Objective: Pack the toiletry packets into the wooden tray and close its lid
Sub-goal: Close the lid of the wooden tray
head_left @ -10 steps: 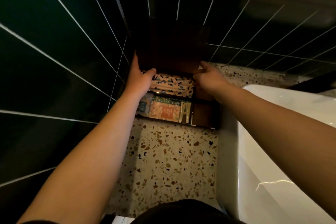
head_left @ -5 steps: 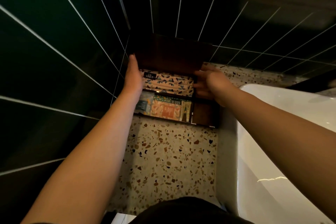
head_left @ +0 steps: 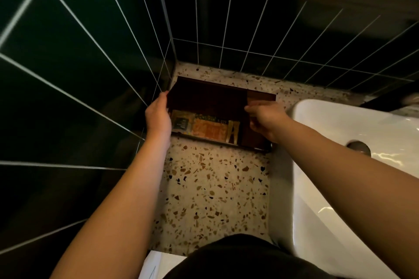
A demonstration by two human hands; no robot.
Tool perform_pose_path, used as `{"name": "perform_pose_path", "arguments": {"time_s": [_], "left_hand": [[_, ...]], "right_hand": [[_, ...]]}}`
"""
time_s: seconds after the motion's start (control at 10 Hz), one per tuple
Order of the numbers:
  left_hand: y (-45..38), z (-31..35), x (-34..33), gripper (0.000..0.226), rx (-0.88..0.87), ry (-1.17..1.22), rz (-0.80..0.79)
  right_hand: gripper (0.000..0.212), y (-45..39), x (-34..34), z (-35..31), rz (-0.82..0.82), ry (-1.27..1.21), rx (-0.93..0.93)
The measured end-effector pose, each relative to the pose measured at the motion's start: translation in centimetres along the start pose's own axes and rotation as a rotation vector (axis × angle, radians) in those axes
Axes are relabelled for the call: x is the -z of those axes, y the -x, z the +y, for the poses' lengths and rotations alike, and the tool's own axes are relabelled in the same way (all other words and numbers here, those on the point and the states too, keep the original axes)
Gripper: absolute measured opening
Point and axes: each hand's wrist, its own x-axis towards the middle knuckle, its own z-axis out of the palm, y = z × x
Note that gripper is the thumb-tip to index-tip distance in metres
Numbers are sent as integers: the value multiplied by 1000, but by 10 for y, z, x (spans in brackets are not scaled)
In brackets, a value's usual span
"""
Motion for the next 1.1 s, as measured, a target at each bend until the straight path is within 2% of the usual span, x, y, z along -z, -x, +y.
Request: {"name": "perform_pose_path", "arguments": {"time_s": [0.2, 0.4, 0.5, 0.6, 0.7, 0.8, 0.9, 1.0, 1.1], "left_hand": [[2, -11, 5, 40, -148, -473, 15], [-3, -27, 2, 54, -171, -767, 50], [-6, -35, 2, 59, -176, -822, 42], [-7, -39, 1, 61, -158, -789, 29], [-6, -42, 0, 63, -160, -763, 31], [-7, -49, 2, 63, -189, -758, 42], [-5, -56, 1, 64, -219, -797, 49], [-4, -61, 0, 65, -255, -922, 39], [8, -70, -4, 61, -368, -1198, 64]], "right_hand": [[23, 1, -4, 14, 26, 156, -3], [6, -2, -9, 28, 24, 232, -20], [4, -4, -12, 33, 9, 303, -1], [22, -5, -15, 34, 3, 331, -8], [27, -2, -18, 35, 2, 329, -6], [14, 0, -20, 36, 13, 329, -11], [18, 4, -20, 36, 15, 296, -19], [24, 6, -18, 38, 0, 241, -20], [26, 14, -15, 36, -28, 199, 3]]}}
